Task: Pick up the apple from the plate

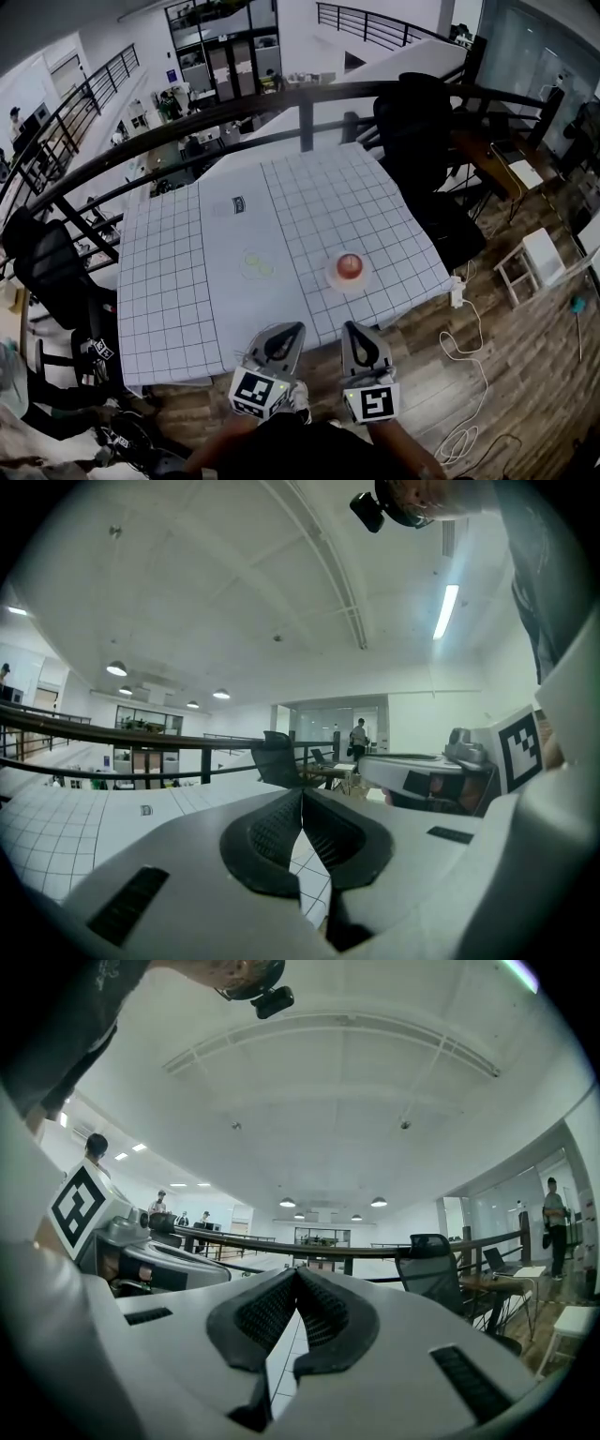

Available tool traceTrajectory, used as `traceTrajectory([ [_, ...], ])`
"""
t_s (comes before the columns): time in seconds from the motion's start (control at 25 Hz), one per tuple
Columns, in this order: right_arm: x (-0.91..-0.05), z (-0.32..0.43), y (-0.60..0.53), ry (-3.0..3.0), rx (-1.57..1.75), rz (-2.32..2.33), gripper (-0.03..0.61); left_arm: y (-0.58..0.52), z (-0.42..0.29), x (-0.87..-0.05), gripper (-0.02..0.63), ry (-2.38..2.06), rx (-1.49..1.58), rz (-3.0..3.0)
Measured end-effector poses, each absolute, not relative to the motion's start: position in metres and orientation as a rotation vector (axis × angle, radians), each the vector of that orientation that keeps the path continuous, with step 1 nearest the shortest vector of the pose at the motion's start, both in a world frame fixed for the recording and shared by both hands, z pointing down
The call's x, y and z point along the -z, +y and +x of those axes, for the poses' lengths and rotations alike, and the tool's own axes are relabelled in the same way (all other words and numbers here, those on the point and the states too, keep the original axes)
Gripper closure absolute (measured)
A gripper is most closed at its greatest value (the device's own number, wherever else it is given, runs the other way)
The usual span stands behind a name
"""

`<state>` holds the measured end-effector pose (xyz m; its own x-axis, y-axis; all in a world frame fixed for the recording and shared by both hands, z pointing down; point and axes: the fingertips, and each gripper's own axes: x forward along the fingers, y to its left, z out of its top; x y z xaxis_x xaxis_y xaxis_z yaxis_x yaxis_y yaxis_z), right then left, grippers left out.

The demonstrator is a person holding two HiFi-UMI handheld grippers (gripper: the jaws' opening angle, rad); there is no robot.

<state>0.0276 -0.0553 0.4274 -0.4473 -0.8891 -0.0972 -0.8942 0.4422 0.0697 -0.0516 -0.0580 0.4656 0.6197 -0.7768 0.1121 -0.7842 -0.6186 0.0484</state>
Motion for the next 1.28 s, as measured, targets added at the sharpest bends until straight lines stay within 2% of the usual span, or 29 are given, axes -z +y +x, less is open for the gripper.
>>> traceTrajectory([
  [0.6,-0.441,0.010,-0.117,2.655,-0.165,-1.716,0.555,-0.122,-0.068,-0.477,0.591,-1.225,-0.090,2.743],
  [1.28,-0.476,0.057,-0.201,2.754,-0.073,-1.624,0.555,-0.198,-0.020,-0.499,0.591,-1.324,-0.158,2.653],
])
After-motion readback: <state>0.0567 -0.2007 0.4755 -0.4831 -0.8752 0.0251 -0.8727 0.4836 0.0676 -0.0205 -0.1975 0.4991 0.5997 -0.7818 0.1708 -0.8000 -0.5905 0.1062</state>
